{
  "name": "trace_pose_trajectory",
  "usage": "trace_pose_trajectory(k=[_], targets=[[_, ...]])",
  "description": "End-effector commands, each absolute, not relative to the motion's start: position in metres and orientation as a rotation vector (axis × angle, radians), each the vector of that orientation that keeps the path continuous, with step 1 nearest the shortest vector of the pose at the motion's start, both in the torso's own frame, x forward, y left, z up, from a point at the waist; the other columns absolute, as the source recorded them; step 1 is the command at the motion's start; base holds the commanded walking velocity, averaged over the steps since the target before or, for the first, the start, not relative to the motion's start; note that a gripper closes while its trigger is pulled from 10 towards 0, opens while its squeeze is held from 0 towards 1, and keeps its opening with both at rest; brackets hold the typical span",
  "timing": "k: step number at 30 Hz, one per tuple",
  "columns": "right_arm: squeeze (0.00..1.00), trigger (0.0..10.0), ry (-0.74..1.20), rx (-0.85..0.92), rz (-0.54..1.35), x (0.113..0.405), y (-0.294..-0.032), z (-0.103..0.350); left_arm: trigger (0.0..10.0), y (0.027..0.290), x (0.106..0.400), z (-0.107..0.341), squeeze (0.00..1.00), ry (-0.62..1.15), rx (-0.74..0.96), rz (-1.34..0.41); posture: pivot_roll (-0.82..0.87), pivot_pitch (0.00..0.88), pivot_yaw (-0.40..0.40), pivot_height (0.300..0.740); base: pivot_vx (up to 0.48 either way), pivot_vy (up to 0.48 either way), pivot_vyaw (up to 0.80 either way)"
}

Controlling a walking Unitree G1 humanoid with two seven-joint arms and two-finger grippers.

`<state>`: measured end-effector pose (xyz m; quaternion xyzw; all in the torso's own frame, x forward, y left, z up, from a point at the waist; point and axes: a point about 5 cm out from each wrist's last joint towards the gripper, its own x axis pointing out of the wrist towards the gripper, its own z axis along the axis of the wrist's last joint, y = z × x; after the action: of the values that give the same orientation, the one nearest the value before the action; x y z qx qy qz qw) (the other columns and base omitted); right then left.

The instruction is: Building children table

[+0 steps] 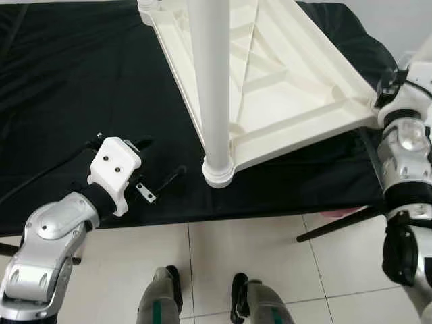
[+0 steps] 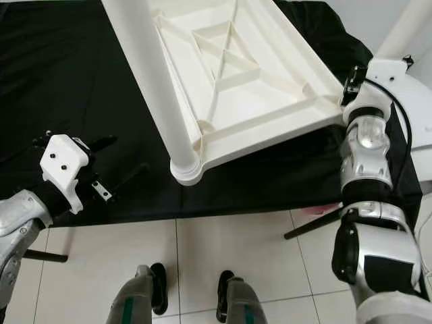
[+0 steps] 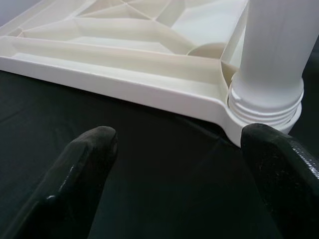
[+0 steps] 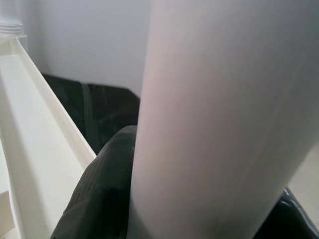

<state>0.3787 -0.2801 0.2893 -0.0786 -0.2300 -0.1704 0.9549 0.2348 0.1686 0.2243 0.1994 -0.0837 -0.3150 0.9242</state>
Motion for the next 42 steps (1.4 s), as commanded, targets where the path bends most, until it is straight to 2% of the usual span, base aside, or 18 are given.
trace_pose_trajectory(k=[1,5,12,14,21,23,29,38,42], targets=[[0.0,10.0,-0.575,-0.233,-0.345,0.373,-0.284,0.317,10.0,0.173,0.236,0.223,0.0,-0.177,0.392,-0.536,0.04,0.243,-0.095,0.74,0.0,0.0,0.0],[0.0,10.0,-0.644,-0.254,-0.275,0.377,-0.271,0.345,10.0,0.174,0.236,0.222,0.0,-0.178,0.391,-0.509,0.04,0.235,-0.109,0.74,0.0,0.0,0.0],[0.0,10.0,-0.703,-0.27,-0.217,0.378,-0.26,0.367,10.0,0.175,0.237,0.221,0.0,-0.18,0.389,-0.494,0.04,0.23,-0.12,0.74,0.0,0.0,0.0],[0.0,10.0,-0.745,-0.293,-0.135,0.378,-0.247,0.381,10.0,0.177,0.238,0.22,0.0,-0.18,0.385,-0.471,0.04,0.226,-0.125,0.74,0.0,0.0,0.0],[0.0,10.0,-0.804,-0.329,0.017,0.377,-0.225,0.404,10.0,0.178,0.238,0.216,0.0,-0.16,0.395,-0.456,0.03,0.227,-0.127,0.74,0.0,0.0,0.0],[0.0,10.0,-0.857,-0.37,0.108,0.374,-0.21,0.425,10.0,0.18,0.239,0.214,0.0,-0.145,0.4,-0.445,0.03,0.229,-0.129,0.74,0.0,0.0,0.0],[0.0,10.0,-0.966,-0.434,0.213,0.363,-0.182,0.468,10.0,0.184,0.241,0.21,0.0,-0.12,0.407,-0.412,0.01,0.235,-0.138,0.74,0.0,0.0,0.0],[0.0,10.0,-1.044,-0.469,0.31,0.352,-0.158,0.496,10.0,0.187,0.24,0.208,0.0,-0.106,0.405,-0.372,0.01,0.238,-0.158,0.74,0.0,0.0,0.0],[0.0,10.0,-1.051,-0.482,0.325,0.351,-0.155,0.498,10.0,0.187,0.241,0.207,0.0,-0.103,0.41,-0.366,0.01,0.238,-0.158,0.74,0.0,0.0,0.0]])
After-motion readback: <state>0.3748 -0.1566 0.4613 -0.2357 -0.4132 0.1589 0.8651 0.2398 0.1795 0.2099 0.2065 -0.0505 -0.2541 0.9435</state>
